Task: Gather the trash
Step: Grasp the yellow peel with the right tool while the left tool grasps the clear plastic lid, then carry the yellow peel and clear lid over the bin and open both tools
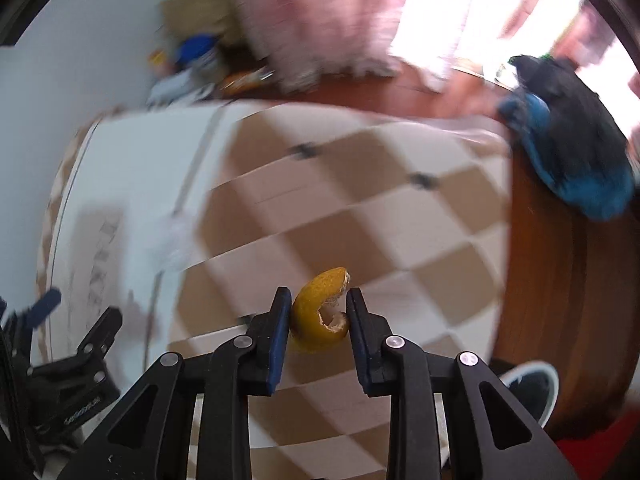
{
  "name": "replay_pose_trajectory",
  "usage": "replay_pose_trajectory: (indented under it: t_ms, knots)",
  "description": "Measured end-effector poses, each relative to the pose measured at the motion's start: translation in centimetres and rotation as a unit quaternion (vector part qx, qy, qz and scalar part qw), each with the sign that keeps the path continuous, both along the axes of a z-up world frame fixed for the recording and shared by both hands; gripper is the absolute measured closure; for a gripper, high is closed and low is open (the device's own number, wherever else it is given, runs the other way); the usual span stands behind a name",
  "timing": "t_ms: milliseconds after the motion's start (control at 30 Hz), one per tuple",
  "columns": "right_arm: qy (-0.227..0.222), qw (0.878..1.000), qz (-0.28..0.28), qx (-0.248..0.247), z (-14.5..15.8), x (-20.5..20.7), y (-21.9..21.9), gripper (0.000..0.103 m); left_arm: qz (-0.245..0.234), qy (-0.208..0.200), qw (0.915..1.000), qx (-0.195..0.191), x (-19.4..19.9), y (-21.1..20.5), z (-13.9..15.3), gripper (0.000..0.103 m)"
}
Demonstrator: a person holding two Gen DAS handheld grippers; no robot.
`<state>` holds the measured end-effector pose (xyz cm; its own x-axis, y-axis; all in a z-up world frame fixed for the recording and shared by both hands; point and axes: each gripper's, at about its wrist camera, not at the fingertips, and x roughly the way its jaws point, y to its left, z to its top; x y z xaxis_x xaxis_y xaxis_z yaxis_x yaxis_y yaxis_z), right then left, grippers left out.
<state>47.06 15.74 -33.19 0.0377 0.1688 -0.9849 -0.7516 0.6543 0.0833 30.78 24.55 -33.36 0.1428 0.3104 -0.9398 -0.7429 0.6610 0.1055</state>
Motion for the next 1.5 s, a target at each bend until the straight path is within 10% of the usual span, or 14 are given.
replay_pose_trajectory:
  t_ms: [233, 400, 667, 1067, 1500]
  knots:
    - [0.016, 0.995, -0.097, 0.013, -1.3, 4.3, -4.1, 0.073, -0.064, -0.020, 0.9977, -0.006, 6.7, -1.2, -0.3, 0.002]
    - [0.017, 0.994, -0.107, 0.024, -1.4, 4.6, -4.8, 0.074, -0.079, -0.016, 0.9967, -0.009, 8.8, -1.3, -1.0, 0.066]
    - [-0.005, 0.996, -0.076, 0.049, 1.3, 1.6, -6.1, 0.075, -0.074, -0.051, 0.9954, 0.033, 6.4, -3.0, 2.3, 0.067]
    - [-0.060, 0.982, -0.065, 0.167, 14.1, -6.2, -14.6, 0.075, -0.093, -0.132, 0.9780, 0.132, -0.7, -10.8, 15.1, 0.067]
    - [-0.142, 0.952, -0.134, 0.237, 27.5, -7.4, -32.7, 0.075, -0.189, -0.233, 0.9473, 0.113, -0.6, -25.4, 26.0, 0.067]
